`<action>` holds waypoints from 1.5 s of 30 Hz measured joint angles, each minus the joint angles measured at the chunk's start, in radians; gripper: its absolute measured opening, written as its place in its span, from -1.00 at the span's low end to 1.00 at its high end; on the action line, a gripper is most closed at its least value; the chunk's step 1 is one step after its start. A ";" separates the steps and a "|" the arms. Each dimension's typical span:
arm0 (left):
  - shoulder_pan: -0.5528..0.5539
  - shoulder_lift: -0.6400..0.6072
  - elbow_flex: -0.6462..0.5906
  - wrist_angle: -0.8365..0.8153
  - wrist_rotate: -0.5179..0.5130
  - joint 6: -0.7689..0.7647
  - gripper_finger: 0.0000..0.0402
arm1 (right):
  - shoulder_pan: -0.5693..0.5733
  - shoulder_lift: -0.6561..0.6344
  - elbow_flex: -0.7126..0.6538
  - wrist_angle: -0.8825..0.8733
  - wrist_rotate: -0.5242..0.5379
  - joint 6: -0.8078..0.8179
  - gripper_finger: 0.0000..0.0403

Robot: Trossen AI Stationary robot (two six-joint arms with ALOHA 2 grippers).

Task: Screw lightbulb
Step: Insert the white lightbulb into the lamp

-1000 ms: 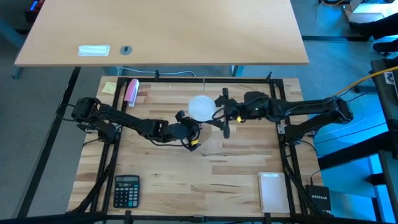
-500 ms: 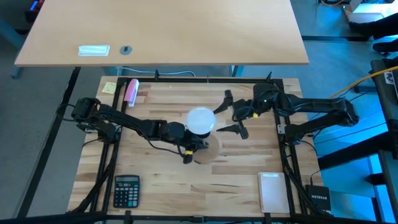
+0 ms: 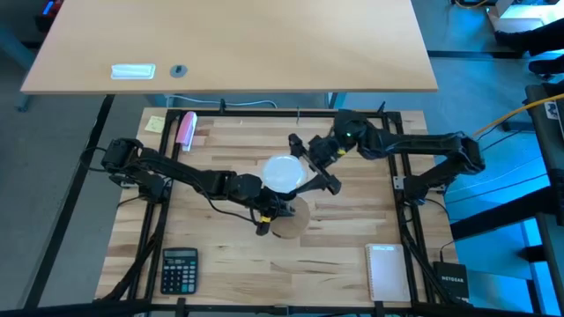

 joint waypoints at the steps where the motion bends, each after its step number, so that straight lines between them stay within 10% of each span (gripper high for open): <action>1: 0.000 0.000 0.000 -0.003 0.001 0.003 -0.87 | -0.006 0.015 0.023 -0.015 -0.020 0.005 0.51; 17: -0.005 0.001 0.000 -0.019 0.010 -0.004 -0.87 | -0.026 0.086 0.101 -0.095 -0.138 -0.007 0.47; 28: -0.005 0.001 0.000 -0.019 0.010 -0.012 -0.87 | -0.026 0.090 0.101 -0.103 -0.142 -0.008 -0.26; 36: -0.004 0.002 -0.003 -0.035 -0.068 -0.064 -0.87 | -0.025 0.068 0.102 -0.208 0.035 -0.026 -0.27; 45: -0.008 -0.031 -0.003 -0.135 -0.346 -0.148 -0.87 | 0.065 0.026 0.105 -0.304 0.473 -0.114 -0.27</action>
